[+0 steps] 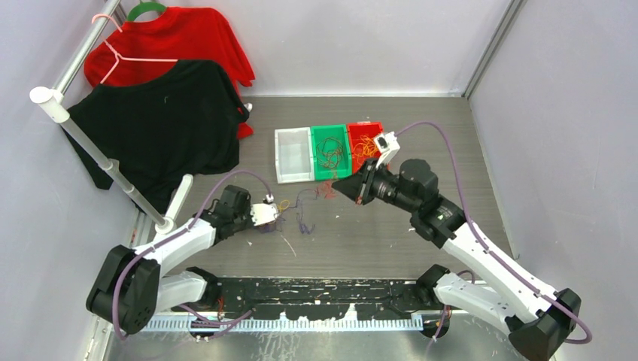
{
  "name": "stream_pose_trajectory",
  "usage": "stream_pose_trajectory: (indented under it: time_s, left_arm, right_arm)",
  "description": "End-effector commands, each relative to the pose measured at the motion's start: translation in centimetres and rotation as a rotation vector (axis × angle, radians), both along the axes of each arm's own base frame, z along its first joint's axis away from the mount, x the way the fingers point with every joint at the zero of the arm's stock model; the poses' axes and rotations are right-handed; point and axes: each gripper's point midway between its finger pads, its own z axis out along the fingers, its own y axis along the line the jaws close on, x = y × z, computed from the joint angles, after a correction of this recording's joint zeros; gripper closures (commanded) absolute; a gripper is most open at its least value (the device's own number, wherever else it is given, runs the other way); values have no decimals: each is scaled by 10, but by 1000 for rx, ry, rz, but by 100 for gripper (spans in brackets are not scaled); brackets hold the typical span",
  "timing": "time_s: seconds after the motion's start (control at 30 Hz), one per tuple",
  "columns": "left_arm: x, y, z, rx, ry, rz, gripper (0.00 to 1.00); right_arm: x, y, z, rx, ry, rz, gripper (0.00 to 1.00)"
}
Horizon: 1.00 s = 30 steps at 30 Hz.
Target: Untangle the cables
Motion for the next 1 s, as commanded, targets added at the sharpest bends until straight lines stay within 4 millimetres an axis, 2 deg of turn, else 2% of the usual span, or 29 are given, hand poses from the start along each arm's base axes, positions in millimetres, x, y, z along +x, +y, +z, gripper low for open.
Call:
stream_pose_trajectory:
  time_s: [0.0,0.13,0.43,0.5,0.6,0.8,0.97]
  left_arm:
    - [-13,21,-16,94,37,-40,100]
    - [-23,43,-36,195,59,-100,100]
    - [-28,56,-54,262,76,-129,100]
    - [-26,57,-54,270,71,-136,100]
    - [-29,58,-55,275,77,-149,100]
    - [-29,58,-55,275,85,-148,100]
    - [-30,57,-55,278,90,-159,100]
  right_arm:
    - [4,-16,72,44,-141,-14,99]
    - [6,-42,112,24,-240,-104,99]
    - [8,-89,139,-100,-320,-293,99]
    - [11,-107,145,-144,-335,-377,99]
    - [18,-144,156,-222,-351,-555,99]
    - [18,-215,181,-347,-385,-880,99]
    - [14,-253,194,-437,-406,-1066,99]
